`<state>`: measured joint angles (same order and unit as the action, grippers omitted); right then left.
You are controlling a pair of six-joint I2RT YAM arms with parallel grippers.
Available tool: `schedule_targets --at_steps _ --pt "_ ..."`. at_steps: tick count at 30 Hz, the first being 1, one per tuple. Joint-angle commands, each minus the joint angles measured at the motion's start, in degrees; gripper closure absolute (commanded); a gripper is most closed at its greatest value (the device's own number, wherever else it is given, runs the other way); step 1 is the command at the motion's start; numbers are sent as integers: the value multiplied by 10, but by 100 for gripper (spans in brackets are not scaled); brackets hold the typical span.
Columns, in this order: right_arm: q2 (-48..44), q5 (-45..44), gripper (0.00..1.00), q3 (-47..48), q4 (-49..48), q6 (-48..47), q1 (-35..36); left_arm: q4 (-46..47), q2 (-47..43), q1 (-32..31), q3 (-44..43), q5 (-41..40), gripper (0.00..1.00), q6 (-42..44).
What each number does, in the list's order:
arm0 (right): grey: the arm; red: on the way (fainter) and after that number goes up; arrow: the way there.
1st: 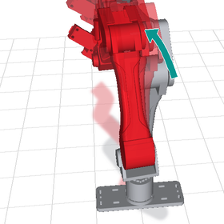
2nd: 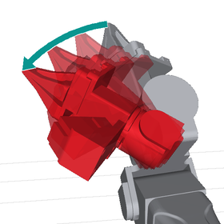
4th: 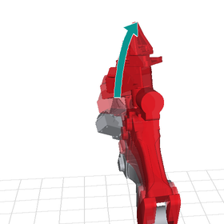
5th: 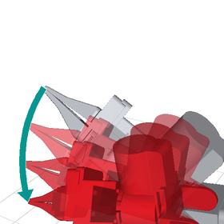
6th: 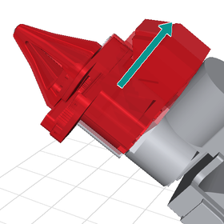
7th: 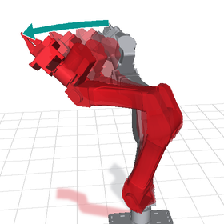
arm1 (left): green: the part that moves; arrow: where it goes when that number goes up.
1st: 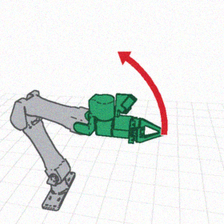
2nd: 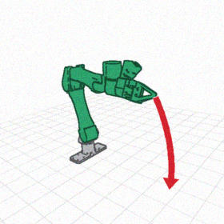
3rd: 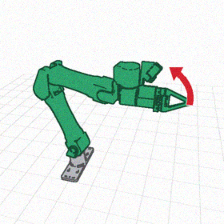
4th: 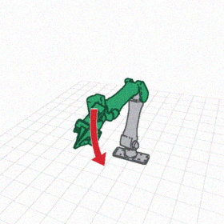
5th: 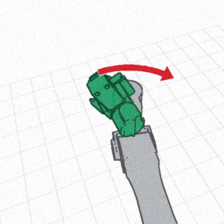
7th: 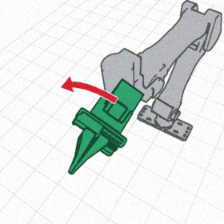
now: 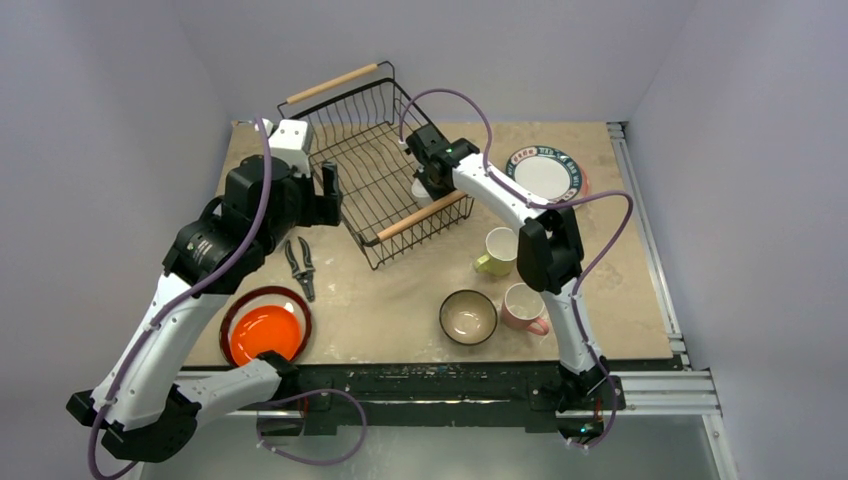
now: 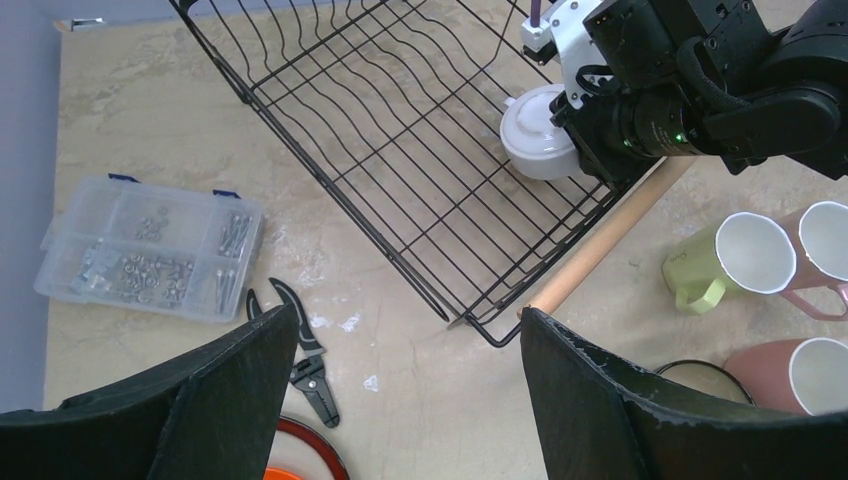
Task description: Load the mixed dishes into the dish rack
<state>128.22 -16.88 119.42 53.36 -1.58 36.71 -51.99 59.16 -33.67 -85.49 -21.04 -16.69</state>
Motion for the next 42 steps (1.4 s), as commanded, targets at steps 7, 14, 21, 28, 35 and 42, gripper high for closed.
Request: schedule_targets --at_steps 7,14,21,28,35,42 --pt "-18 -19 78 -11 -3 -2 3 6 -7 17 1 18 20 5" --pt "-33 -16 58 -7 4 2 4 5 -7 26 0 25 20 0" --pt "-27 25 48 67 5 36 13 4 -5 30 0 33 20 -12" --pt "2 87 34 117 -48 59 39 -3 -8 31 -1 35 20 -21" --pt "70 56 27 153 -48 45 60 -14 -14 32 -4 32 20 -25" --pt "100 -61 24 137 -39 36 62 -20 -15 34 -4 29 19 -24"
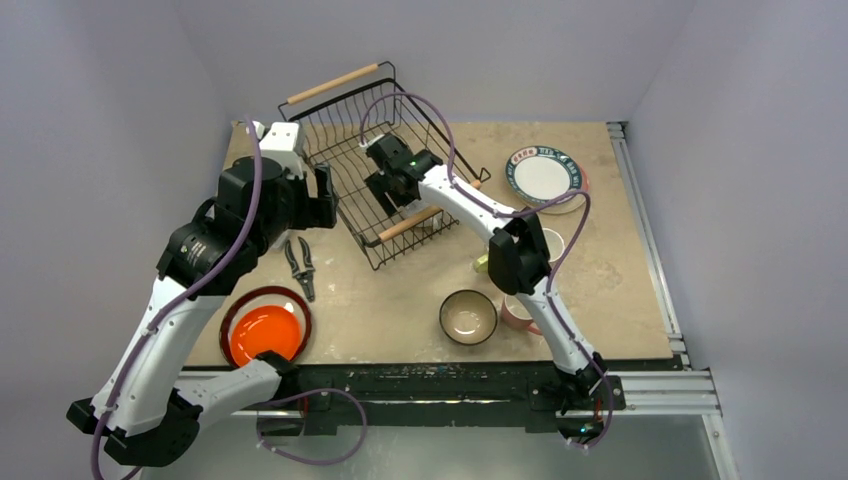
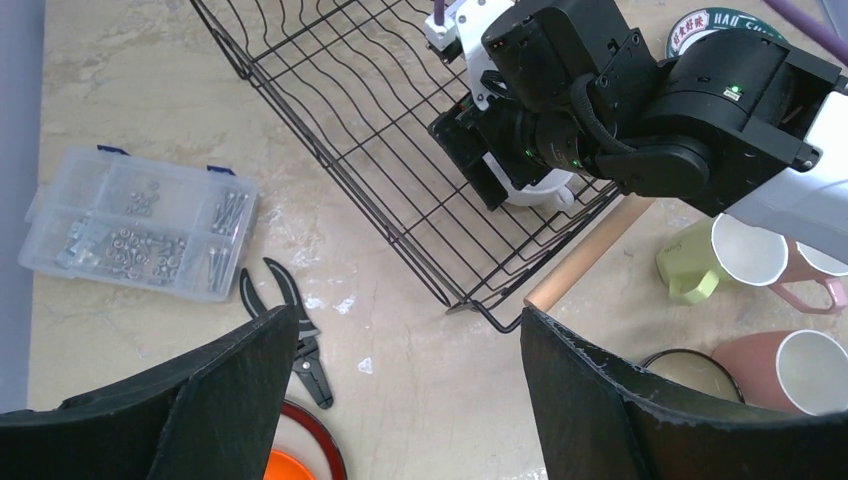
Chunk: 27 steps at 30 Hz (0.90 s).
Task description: Load the mixed dishes into the dish rack
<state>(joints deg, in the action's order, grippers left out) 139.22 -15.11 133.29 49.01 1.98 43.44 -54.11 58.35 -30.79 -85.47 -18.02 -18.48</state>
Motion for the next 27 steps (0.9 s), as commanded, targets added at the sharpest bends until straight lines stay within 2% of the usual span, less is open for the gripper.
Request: schedule_targets --at_steps 1,5,13,20,23,27 --pt "-17 -107 25 -17 6 -2 -6 1 -7 6 -4 -1 20 -6" --pt "-45 -169 28 -75 -1 -14 -6 4 -6 7 1 -1 20 -7" --pt "-70 -174 29 -95 -12 -17 -7 6 -1 9 0 10 20 -9" --pt "-71 -158 26 -47 38 7 -6 0 -3 10 -5 3 20 -2" --pt "-94 -138 22 -37 35 12 -4 -5 -3 11 -7 0 19 -6" --pt "-122 -83 14 31 50 41 -3 -20 -3 11 -7 6 19 -44"
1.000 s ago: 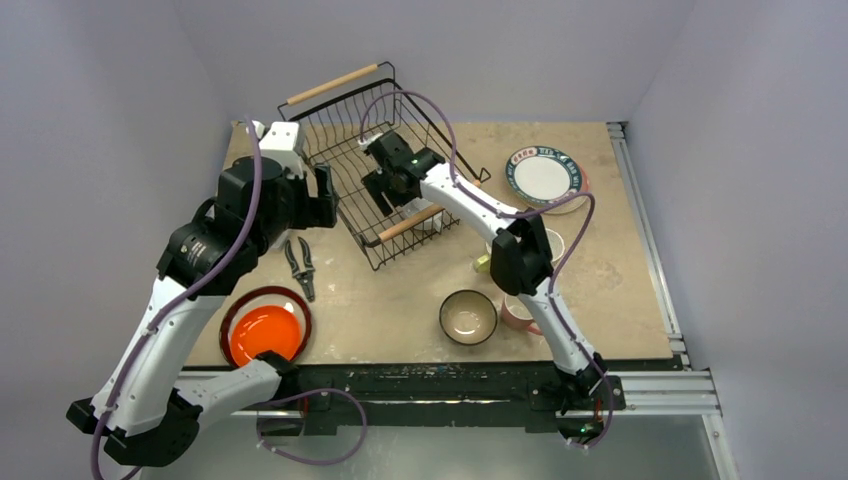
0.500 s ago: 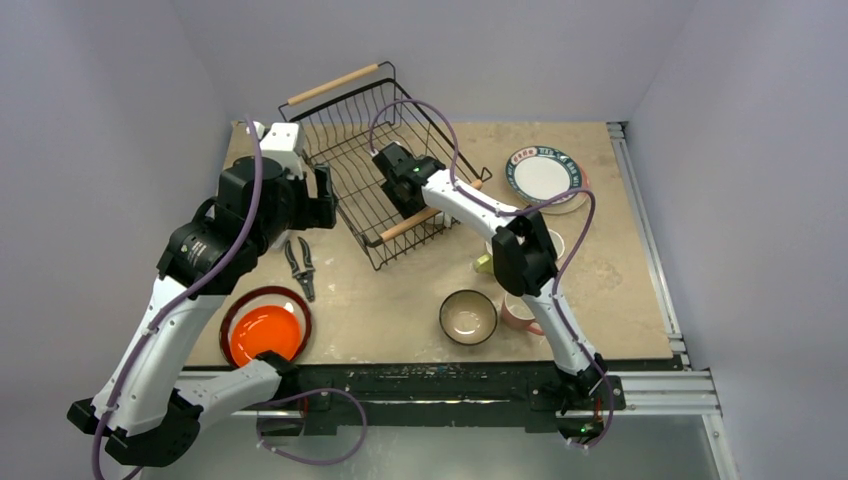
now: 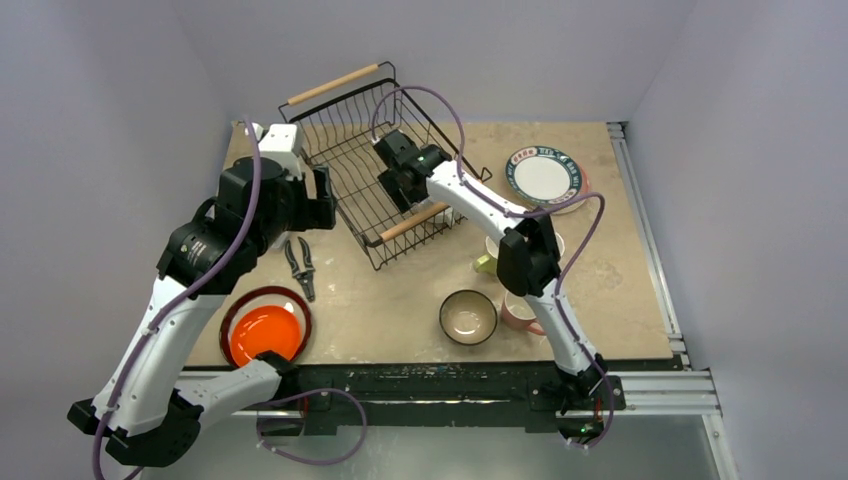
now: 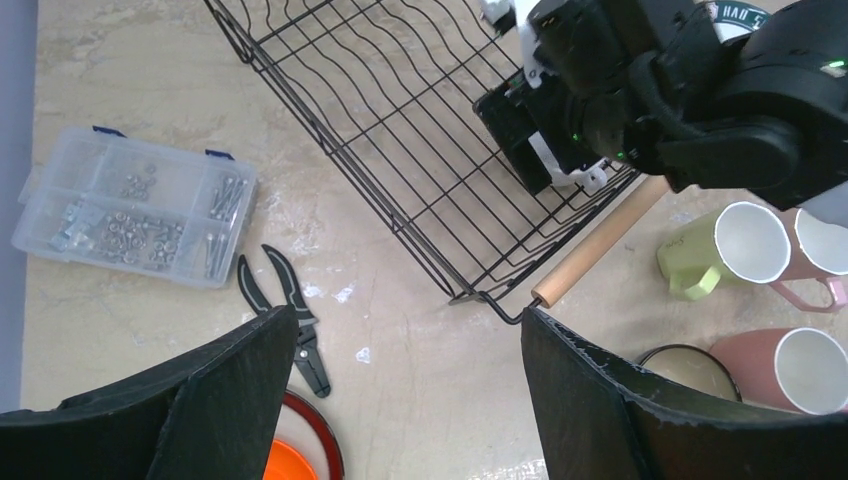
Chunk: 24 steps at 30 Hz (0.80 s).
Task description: Load the mixed dishes into the dish rack
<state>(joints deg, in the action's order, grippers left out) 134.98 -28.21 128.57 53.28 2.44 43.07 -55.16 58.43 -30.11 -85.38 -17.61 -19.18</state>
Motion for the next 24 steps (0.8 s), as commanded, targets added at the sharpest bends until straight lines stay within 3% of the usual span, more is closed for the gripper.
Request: schedule_targets --at_steps 1,6,15,20,24 --pt "-92 64 13 86 10 50 0 -20 -5 4 -8 3 19 -54" --pt "-194 129 10 43 10 108 1 -76 -35 4 4 36 19 -160" --pt "-461 191 8 -231 -45 146 0 -115 -156 5 140 100 18 -297" --pt "-586 248 8 -372 -68 187 0 -103 -189 4 229 219 18 -334" --pt "-671 280 7 -462 -90 212 0 -11 -181 -2 320 357 15 -390"
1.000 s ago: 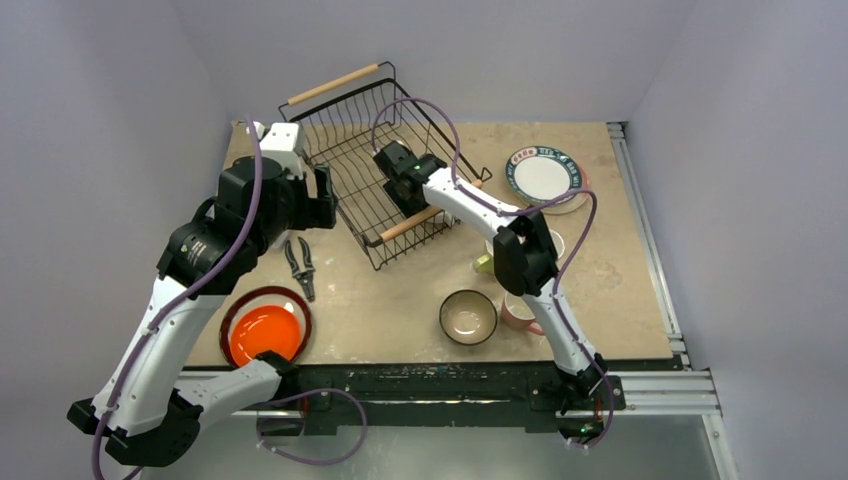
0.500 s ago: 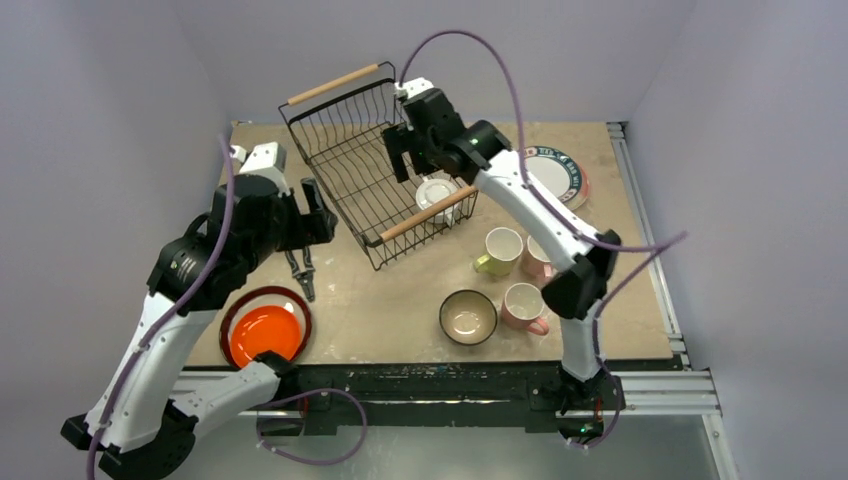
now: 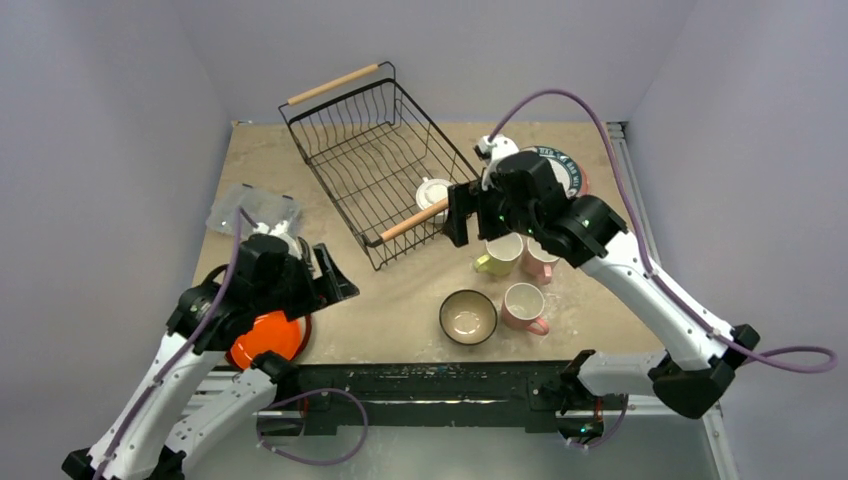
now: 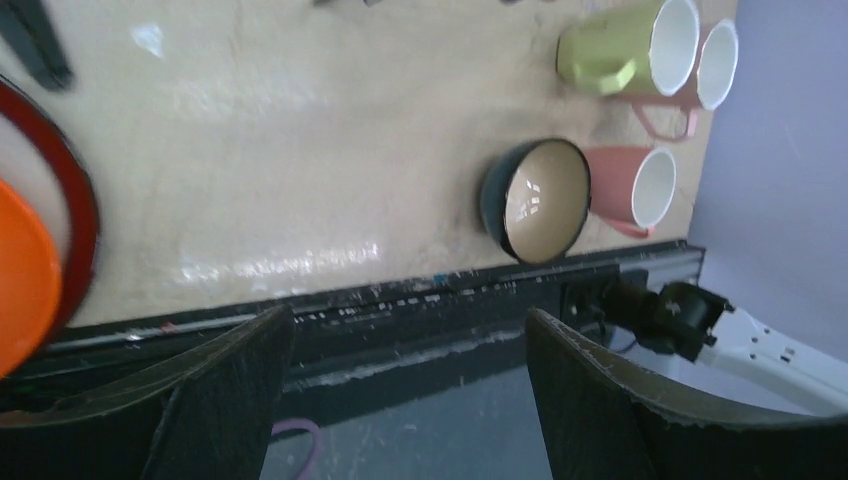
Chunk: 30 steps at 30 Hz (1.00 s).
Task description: Load the mixed dishes into the dish rack
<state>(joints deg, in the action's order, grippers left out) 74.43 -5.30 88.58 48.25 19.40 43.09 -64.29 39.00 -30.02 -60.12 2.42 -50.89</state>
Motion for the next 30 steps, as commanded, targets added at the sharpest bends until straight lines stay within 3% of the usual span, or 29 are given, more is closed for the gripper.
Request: schedule_targets --at_steps 1,7,14,19,30 --pt "-78 51 7 -76 -41 46 1 107 19 -14 83 167 14 -89" --pt "-131 51 7 -122 -35 77 0 186 100 -124 95 118 14 -115" --pt "-194 75 8 -181 -27 129 0 209 251 -222 24 26 17 -55" --pt "-222 83 9 -210 -9 155 1 225 369 -254 -24 4 23 -36" --pt "-283 -38 8 -226 1 207 -1 242 547 -286 -114 -22 36 -15"
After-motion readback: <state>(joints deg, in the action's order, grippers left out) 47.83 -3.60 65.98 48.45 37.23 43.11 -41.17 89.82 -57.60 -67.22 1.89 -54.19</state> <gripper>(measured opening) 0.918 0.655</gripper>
